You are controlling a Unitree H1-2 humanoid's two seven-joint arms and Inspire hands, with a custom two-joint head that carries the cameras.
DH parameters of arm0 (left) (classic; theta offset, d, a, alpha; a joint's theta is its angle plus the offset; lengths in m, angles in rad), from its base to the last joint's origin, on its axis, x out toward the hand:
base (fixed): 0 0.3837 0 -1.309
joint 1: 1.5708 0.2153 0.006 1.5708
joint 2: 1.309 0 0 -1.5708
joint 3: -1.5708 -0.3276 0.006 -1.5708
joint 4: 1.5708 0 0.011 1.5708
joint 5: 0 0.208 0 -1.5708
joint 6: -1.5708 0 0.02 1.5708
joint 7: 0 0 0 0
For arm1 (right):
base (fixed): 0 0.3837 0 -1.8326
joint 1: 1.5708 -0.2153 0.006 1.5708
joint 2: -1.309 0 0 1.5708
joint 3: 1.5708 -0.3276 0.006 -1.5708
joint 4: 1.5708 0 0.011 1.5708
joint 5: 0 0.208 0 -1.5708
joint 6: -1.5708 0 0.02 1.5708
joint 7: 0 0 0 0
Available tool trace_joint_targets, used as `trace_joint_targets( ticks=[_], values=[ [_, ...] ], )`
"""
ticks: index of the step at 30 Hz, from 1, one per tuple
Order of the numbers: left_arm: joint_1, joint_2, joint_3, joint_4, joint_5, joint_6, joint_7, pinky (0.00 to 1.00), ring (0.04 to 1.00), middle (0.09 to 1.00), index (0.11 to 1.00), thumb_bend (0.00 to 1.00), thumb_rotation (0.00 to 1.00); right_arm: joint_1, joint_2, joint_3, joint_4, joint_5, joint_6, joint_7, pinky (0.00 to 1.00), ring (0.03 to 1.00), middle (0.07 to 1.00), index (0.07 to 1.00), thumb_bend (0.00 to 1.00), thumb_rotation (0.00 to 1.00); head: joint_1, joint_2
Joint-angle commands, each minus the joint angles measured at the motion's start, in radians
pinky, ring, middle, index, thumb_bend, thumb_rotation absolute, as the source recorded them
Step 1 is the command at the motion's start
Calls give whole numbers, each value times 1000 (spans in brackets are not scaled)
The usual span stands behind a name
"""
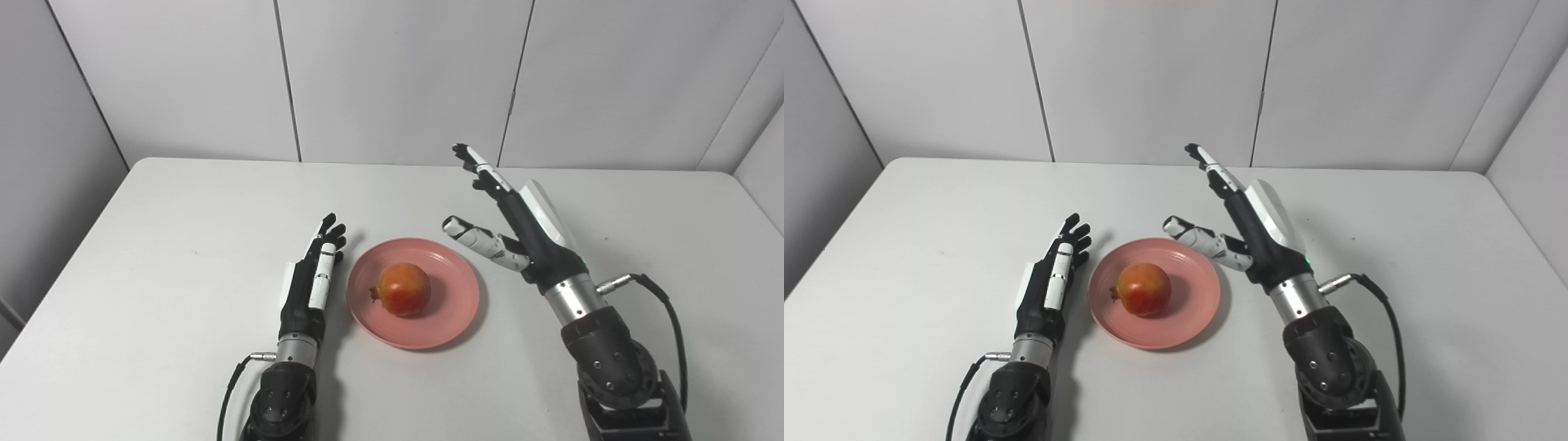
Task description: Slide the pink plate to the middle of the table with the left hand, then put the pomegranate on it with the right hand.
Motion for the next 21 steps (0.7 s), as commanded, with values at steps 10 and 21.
trace_joint_targets(
  ticks=[10,21],
  values=[
    [43,-25,-10,3,-7,-41,2,938,925,932,929,374,1000,110,5,-82,31,268,33,-26,973,982,997,994,465,1000,11,-11],
    [85,-7,8,-22,-28,-83,-17,939,924,929,933,377,1000,163,-2,-78,93,400,-32,-15,1000,997,1000,1000,337,1000,0,-16]
  ],
)
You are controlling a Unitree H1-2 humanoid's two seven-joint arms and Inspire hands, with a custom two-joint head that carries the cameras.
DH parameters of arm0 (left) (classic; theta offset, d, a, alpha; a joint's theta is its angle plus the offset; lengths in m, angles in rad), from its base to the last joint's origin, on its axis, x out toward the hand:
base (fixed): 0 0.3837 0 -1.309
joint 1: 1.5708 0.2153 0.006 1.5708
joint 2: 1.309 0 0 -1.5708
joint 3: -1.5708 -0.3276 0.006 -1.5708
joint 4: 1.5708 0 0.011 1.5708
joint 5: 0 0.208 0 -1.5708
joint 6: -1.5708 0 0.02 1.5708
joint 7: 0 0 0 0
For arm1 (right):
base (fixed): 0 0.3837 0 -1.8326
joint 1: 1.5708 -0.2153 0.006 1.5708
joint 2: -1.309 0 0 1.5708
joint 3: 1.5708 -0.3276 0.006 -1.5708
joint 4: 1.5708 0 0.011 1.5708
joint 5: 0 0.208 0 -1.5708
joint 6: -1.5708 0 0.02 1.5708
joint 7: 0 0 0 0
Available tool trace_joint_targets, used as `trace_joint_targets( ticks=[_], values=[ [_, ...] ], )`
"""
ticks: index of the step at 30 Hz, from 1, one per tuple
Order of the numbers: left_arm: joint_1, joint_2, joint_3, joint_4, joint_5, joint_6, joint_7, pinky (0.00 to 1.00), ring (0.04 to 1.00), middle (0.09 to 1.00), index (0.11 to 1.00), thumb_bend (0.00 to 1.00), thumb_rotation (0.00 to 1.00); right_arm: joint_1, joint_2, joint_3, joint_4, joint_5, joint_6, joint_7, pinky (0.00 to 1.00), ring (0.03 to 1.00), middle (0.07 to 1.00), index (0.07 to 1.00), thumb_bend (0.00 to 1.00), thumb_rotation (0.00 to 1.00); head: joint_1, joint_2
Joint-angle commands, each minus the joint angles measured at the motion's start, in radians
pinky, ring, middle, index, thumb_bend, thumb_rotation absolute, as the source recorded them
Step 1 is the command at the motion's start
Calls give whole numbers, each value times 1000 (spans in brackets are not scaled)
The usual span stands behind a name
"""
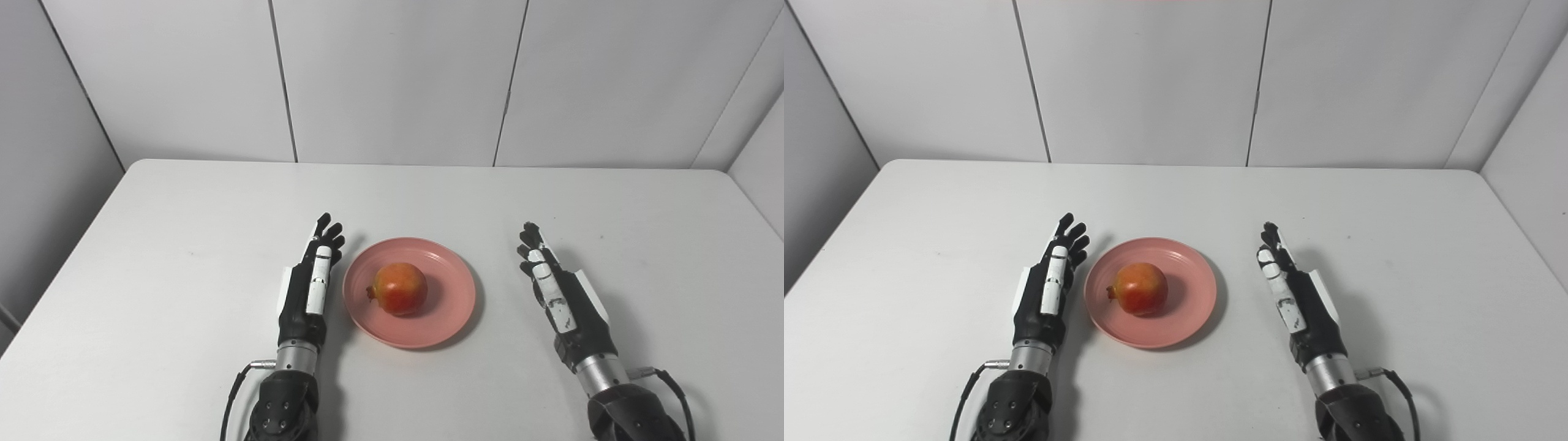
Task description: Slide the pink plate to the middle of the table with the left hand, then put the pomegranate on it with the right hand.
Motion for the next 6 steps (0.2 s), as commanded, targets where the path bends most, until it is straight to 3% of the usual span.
trace_joint_targets(
  ticks=[1,6],
  values=[
    [42,19,0,13,-7,-42,-18,939,924,930,934,385,1000,-22,-1,-3,-9,42,-74,3,1000,995,1000,1000,306,1000,0,-1],
    [50,40,0,15,-5,-64,-34,933,921,930,927,394,1000,-12,2,6,-3,71,-56,-2,1000,999,1000,1000,283,1000,-3,3]
  ],
)
